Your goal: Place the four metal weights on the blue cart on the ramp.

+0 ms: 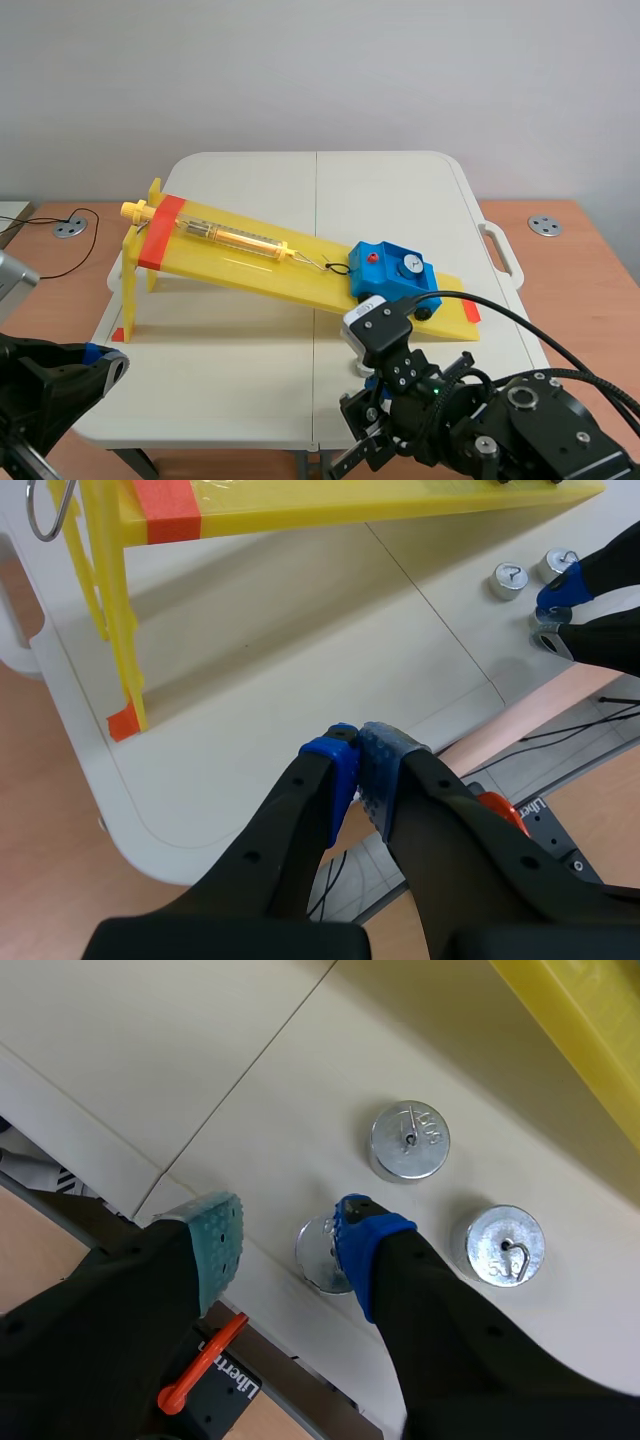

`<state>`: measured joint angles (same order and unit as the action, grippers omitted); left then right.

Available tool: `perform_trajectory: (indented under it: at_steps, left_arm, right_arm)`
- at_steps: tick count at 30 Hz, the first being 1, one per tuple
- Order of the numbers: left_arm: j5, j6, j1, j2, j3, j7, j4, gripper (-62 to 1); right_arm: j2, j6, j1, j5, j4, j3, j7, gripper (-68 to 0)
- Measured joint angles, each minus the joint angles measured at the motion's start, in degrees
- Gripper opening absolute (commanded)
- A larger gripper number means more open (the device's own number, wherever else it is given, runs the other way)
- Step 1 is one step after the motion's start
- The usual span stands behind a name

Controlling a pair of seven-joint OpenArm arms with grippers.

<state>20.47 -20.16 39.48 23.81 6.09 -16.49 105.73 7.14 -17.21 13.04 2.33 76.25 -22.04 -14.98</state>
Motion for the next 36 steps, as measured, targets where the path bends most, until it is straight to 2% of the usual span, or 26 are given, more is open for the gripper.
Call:
perform_trajectory:
  at_steps: [10, 17, 20, 29, 36]
  left_arm:
    - [0.00, 0.00, 0.00, 0.00, 0.00, 0.00, 0.00, -57.1]
    - [0.00, 0.00, 0.00, 0.00, 0.00, 0.00, 0.00, -57.1]
    - [0.00, 0.00, 0.00, 0.00, 0.00, 0.00, 0.00, -57.1]
    - [0.00, 0.00, 0.00, 0.00, 0.00, 0.00, 0.00, -57.1]
    - [0.00, 0.00, 0.00, 0.00, 0.00, 0.00, 0.00, -57.1]
  right_arm:
    - [0.00, 4.42, 0.00, 0.00, -0.13, 0.00, 0.15, -66.9]
    - [0.00, 4.81, 0.00, 0.09, -0.11, 0.17, 0.15, -66.9]
    - [0.22, 4.81, 0.48, 1.49, 1.46, 0.85, -0.85, -66.9]
    - [5.03, 4.22, 8.92, 9.16, 20.96, 8.61, -6.23, -66.9]
    - [6.03, 0.46, 16.15, 18.01, 33.44, 19.80, -11.52, -66.9]
